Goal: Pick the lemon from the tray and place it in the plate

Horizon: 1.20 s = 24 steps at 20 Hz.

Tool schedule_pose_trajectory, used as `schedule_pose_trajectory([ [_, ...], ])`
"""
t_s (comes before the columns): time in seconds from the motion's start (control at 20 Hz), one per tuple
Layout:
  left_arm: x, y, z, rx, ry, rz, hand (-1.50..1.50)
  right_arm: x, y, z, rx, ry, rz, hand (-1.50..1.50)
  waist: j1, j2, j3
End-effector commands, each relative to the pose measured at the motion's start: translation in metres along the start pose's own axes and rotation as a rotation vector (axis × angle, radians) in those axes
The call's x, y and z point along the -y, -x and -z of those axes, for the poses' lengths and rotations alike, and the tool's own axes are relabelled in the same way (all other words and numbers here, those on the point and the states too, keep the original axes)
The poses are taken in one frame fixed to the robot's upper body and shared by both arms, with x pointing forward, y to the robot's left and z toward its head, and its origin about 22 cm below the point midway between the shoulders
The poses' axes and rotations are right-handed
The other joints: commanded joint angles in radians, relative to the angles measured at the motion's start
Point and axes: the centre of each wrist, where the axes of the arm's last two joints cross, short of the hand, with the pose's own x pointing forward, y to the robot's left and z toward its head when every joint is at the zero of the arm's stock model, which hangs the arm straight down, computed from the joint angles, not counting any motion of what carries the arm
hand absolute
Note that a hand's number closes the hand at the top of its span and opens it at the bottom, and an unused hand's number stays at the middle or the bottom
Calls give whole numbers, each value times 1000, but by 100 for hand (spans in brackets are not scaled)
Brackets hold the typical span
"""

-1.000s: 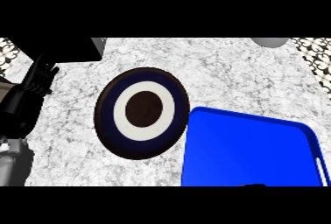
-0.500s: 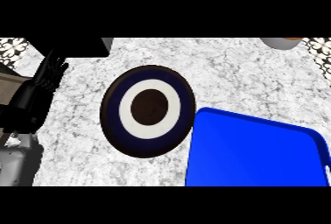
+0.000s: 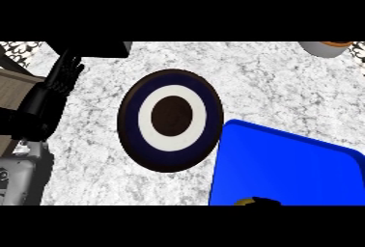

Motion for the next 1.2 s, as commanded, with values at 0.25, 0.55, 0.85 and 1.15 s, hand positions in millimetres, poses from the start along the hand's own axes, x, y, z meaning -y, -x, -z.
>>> schedule_pose_trajectory([
  [0.25,4,-6,4,6,36,-12,0,-25,-45,31,-163,-58,170,150,35,7,0],
  [0.55,13,-10,12,36,44,-6,0,-42,-45,54,-178,-94,123,150,45,16,0],
  [0.85,20,-11,14,34,54,-10,0,-76,-51,103,-294,-113,186,-150,59,16,4],
  [1.15,12,-9,18,27,68,-7,0,-105,-70,149,-294,-124,301,-150,73,16,5],
])
